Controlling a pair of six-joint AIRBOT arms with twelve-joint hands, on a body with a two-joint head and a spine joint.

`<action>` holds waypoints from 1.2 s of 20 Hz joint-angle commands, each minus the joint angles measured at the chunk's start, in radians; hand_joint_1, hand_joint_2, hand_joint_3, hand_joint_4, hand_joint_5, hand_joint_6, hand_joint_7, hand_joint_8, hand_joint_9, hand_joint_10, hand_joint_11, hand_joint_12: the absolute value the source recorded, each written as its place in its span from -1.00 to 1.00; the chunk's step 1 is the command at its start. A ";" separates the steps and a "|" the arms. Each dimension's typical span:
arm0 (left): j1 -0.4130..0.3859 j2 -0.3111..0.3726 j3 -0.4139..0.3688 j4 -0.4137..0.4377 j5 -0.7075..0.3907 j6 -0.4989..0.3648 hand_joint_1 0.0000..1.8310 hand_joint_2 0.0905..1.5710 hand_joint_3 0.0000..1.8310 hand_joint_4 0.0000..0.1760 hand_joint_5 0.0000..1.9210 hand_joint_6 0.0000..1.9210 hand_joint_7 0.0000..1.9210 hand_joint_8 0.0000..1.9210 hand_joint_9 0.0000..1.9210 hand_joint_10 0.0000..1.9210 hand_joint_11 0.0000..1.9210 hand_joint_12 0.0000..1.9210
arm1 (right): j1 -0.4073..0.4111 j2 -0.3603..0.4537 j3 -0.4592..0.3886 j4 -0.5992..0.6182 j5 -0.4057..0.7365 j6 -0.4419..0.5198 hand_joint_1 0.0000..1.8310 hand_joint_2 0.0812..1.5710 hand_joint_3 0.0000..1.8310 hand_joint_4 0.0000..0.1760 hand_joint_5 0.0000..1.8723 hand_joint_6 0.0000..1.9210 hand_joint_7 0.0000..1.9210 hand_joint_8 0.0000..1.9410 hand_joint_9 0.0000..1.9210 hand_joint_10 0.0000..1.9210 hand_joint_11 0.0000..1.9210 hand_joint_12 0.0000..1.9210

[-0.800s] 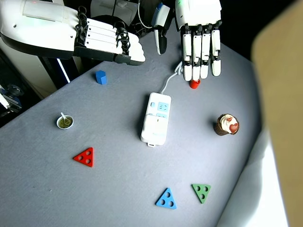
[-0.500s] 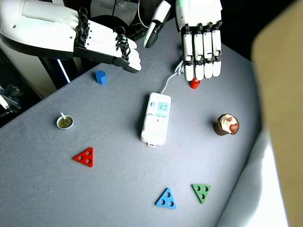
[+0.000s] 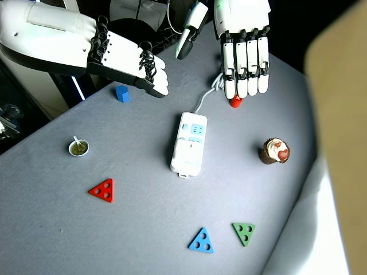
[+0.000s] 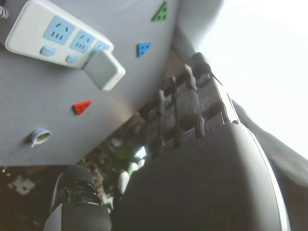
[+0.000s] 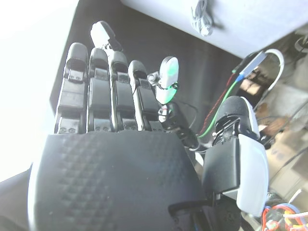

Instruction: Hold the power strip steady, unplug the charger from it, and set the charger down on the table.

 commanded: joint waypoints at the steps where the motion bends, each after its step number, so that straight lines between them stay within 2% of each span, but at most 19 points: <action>1: -0.001 -0.007 0.001 0.007 -0.052 0.001 -1.00 0.24 -0.99 -1.00 -0.84 -1.00 -0.80 -1.00 -0.82 -1.00 -0.88 -0.78 | -0.004 0.010 0.004 0.031 0.100 -0.001 -1.00 0.29 -1.00 -1.00 -0.81 -0.99 -0.77 -0.99 -0.77 -0.99 -0.86 -0.75; 3: 0.015 -0.045 0.026 0.001 -0.061 0.000 -1.00 0.24 -0.99 -1.00 -0.84 -1.00 -0.81 -1.00 -0.83 -1.00 -0.89 -0.78 | -0.032 0.015 0.042 0.094 0.046 0.000 -1.00 0.39 -0.99 -1.00 -0.81 -1.00 -0.77 -1.00 -0.77 -1.00 -0.85 -0.77; 6: 0.050 -0.059 0.035 -0.004 -0.080 0.000 -1.00 0.24 -0.99 -1.00 -0.82 -0.99 -0.79 -0.99 -0.82 -0.99 -0.88 -0.78 | -0.034 -0.001 0.102 0.094 0.064 -0.013 -1.00 0.44 -0.99 -1.00 -0.84 -1.00 -0.80 -1.00 -0.81 -1.00 -0.87 -0.79; 9: 0.080 -0.081 0.044 -0.004 -0.085 0.000 -1.00 0.24 -1.00 -1.00 -0.84 -1.00 -0.80 -1.00 -0.82 -1.00 -0.88 -0.78 | -0.033 -0.011 0.102 0.292 0.059 -0.174 -0.98 0.43 -0.99 -1.00 -0.81 -0.99 -0.78 -0.99 -0.78 -0.99 -0.84 -0.78; 10: 0.094 -0.089 0.048 -0.005 -0.089 0.000 -1.00 0.25 -0.99 -1.00 -0.85 -1.00 -0.81 -1.00 -0.83 -1.00 -0.90 -0.79 | -0.034 -0.021 0.095 0.400 0.059 -0.264 -0.99 0.43 -1.00 -1.00 -0.81 -0.99 -0.78 -0.99 -0.77 -0.99 -0.84 -0.78; 12: 0.110 -0.101 0.059 -0.009 -0.095 0.000 -1.00 0.25 -1.00 -1.00 -0.83 -0.99 -0.79 -0.99 -0.82 -0.99 -0.88 -0.78 | -0.045 -0.032 0.080 0.526 0.081 -0.397 -1.00 0.42 -1.00 -1.00 -0.80 -0.99 -0.75 -0.99 -0.75 -0.99 -0.82 -0.78; 15: 0.130 -0.111 0.071 -0.009 -0.093 -0.001 -1.00 0.25 -1.00 -1.00 -0.85 -1.00 -0.81 -1.00 -0.83 -1.00 -0.90 -0.79 | -0.063 -0.056 0.080 0.540 0.087 -0.465 -1.00 0.40 -1.00 -1.00 -0.79 -0.99 -0.75 -0.99 -0.75 -0.99 -0.82 -0.78; 17: 0.144 -0.115 0.078 -0.009 -0.091 0.000 -1.00 0.25 -1.00 -1.00 -0.85 -1.00 -0.81 -1.00 -0.83 -1.00 -0.90 -0.79 | -0.064 -0.069 0.091 0.502 0.090 -0.454 -1.00 0.38 -1.00 -1.00 -0.81 -1.00 -0.76 -1.00 -0.76 -1.00 -0.84 -0.79; 20: 0.167 -0.127 0.088 -0.009 -0.094 0.001 -1.00 0.25 -1.00 -1.00 -0.85 -1.00 -0.81 -1.00 -0.83 -1.00 -0.89 -0.79 | -0.064 -0.083 0.144 0.463 0.091 -0.278 -1.00 0.37 -1.00 -1.00 -0.81 -1.00 -0.76 -1.00 -0.75 -0.99 -0.83 -0.79; 24: 0.196 -0.161 0.111 -0.009 -0.098 0.002 -1.00 0.25 -1.00 -1.00 -0.84 -1.00 -0.80 -0.99 -0.82 -0.99 -0.91 -0.79 | -0.064 -0.102 0.207 0.457 0.075 -0.192 -1.00 0.35 -1.00 -1.00 -0.85 -1.00 -0.81 -1.00 -0.80 -1.00 -0.86 -0.81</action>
